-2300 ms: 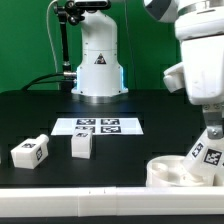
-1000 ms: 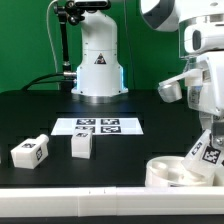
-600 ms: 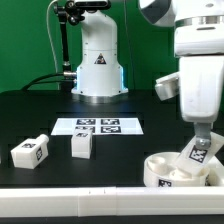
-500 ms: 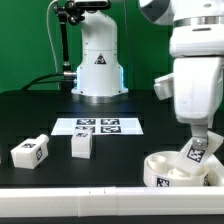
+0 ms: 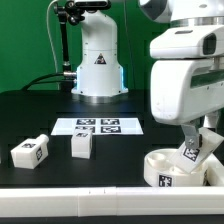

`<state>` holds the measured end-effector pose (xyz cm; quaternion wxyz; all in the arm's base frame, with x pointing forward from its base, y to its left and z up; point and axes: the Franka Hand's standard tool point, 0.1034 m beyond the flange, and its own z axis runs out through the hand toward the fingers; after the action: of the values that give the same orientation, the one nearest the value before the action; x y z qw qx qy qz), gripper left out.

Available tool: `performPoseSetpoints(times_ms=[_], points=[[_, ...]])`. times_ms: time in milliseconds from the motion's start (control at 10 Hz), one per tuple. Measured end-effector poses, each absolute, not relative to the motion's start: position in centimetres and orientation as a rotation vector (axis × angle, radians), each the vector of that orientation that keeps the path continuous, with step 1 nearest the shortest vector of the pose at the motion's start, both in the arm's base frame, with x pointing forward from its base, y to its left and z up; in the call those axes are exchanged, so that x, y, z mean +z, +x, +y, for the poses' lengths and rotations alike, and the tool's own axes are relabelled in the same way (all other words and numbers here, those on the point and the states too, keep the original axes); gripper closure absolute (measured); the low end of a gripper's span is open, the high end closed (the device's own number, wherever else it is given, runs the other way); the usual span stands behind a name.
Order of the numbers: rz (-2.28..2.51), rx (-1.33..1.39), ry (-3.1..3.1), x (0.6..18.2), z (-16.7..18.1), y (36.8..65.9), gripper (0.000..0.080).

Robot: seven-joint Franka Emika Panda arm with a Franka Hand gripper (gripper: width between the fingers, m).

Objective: Assemble stool

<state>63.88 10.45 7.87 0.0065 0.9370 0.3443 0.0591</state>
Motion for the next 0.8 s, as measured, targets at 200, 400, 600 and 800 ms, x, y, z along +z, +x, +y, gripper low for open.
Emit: performPoseSetpoints(times_ms=[200, 400, 600, 800], points=[[0.818, 0.265, 3.039, 8.1, 9.3, 63.8, 0.0457], [0.535, 0.34, 3.125, 7.9, 8.7, 63.4, 0.0457], [0.32, 0.39, 3.16, 7.9, 8.7, 63.5, 0.0457], [0.038, 0.476, 3.189, 7.9, 9.6, 63.5, 0.0457]])
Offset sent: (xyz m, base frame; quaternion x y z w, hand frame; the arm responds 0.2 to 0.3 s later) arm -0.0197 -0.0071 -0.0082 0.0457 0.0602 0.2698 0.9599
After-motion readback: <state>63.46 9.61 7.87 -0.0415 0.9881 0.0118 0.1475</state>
